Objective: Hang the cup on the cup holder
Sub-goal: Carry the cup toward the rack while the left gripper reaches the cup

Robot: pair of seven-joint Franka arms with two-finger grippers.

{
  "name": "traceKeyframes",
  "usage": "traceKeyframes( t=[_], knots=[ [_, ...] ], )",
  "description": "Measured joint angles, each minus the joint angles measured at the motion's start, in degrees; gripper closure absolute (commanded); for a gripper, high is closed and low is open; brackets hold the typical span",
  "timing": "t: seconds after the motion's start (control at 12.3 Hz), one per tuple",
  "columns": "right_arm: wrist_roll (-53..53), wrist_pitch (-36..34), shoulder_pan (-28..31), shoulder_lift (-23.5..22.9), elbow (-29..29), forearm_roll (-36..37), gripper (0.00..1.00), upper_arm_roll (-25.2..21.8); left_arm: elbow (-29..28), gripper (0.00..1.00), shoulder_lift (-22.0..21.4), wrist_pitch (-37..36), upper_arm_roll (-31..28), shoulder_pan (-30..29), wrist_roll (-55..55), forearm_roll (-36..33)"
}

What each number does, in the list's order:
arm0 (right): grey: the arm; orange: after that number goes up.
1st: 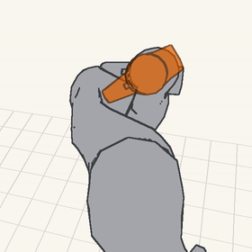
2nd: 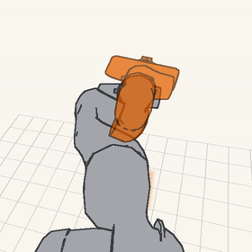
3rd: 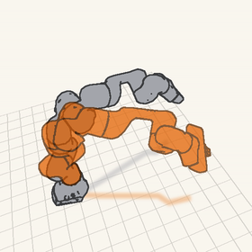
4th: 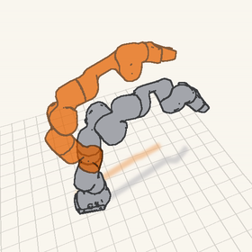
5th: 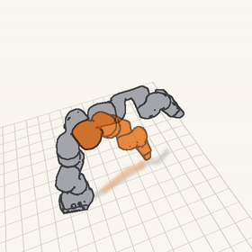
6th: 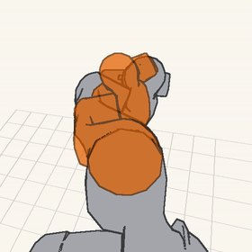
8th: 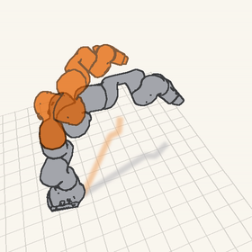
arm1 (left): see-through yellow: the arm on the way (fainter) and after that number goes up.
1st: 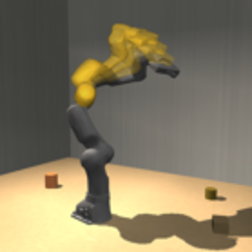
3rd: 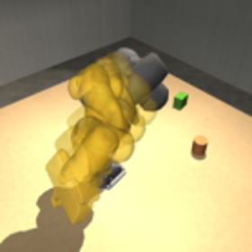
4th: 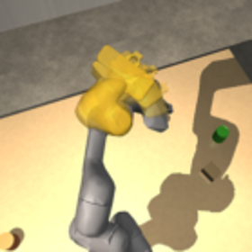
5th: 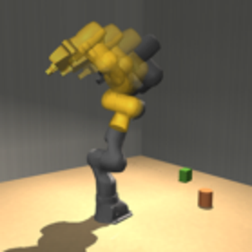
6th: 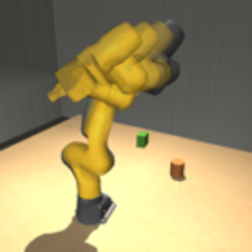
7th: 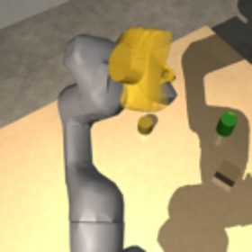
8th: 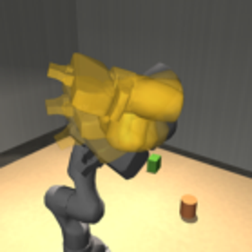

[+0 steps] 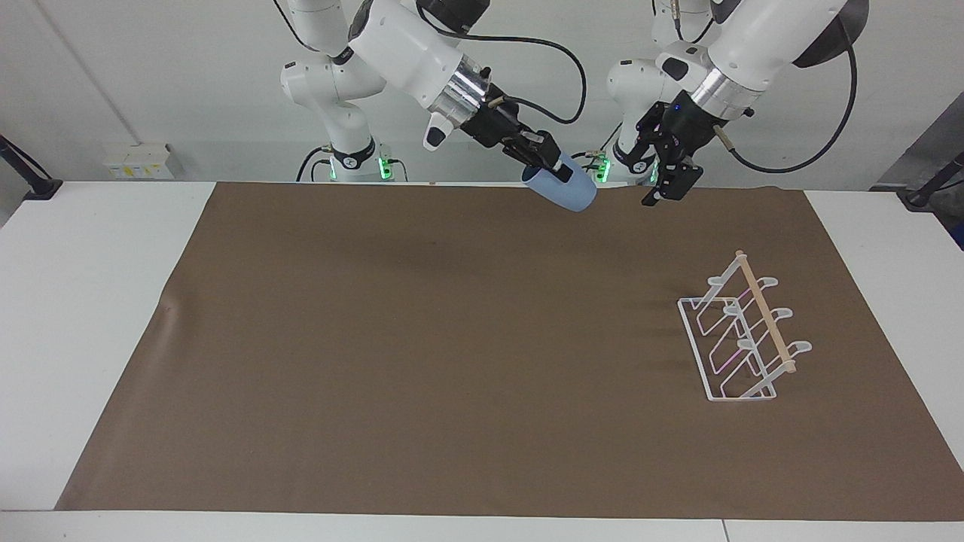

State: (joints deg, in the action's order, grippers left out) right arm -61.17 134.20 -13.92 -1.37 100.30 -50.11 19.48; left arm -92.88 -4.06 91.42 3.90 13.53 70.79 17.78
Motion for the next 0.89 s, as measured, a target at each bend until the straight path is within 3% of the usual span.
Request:
traceKeyframes(
  t=[0.49, 0.89],
  knots=[
    [-6.44, 2.33, -1.55, -0.72, 0.06, -0.15, 1.00, 0.09, -0.58, 0.00, -0.01, 4.23, 0.51, 1.78, 0.23, 2.51],
    [-6.61, 3.10, -2.25, -1.28, 0.11, -0.15, 1.00, 0.04, -4.88, 0.00, -1.30, 6.45, 0.76, 4.82, 0.23, 4.22]
  ],
)
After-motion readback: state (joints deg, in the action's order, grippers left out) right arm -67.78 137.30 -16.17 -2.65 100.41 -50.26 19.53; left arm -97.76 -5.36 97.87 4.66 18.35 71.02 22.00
